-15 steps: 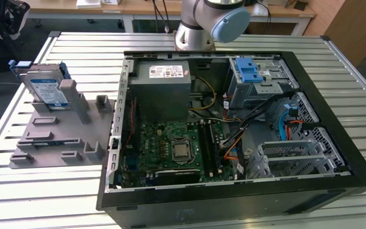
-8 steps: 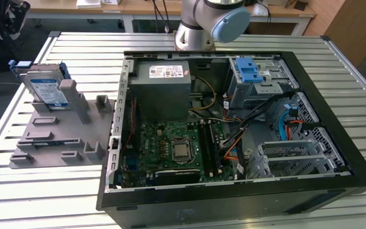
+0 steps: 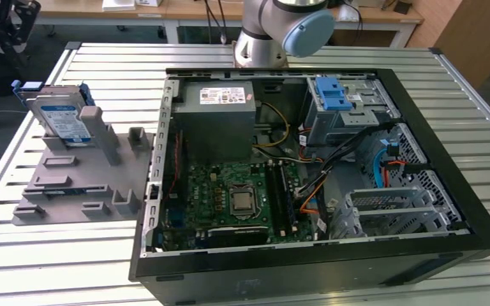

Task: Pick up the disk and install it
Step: 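Pick up the disk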

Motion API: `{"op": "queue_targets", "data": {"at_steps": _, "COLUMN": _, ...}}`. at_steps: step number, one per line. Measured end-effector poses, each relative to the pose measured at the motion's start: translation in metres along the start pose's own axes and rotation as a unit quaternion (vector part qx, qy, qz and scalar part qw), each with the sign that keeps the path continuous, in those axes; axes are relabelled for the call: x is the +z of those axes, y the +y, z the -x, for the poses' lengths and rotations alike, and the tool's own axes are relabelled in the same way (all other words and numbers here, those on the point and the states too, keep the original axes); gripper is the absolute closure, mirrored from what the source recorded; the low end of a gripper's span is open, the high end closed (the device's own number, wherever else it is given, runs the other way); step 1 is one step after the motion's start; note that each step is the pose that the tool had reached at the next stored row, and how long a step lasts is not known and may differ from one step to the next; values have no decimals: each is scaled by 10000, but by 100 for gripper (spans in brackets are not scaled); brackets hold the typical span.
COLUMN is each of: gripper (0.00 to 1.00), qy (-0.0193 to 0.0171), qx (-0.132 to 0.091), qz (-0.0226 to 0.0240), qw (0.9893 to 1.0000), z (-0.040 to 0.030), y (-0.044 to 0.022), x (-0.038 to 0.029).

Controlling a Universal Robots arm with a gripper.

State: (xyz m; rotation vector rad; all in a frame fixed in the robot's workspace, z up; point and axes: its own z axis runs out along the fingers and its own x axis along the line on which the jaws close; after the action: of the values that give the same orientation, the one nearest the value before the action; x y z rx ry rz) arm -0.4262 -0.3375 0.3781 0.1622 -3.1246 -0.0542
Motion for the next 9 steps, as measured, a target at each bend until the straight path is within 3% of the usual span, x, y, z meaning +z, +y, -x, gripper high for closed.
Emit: {"op": "queue_targets", "data": {"at_steps": 9, "gripper": 89, "qy": 17, "qx": -474, "qz": -5, "qw": 9989, "z": 0, "y": 0, "x": 0}}
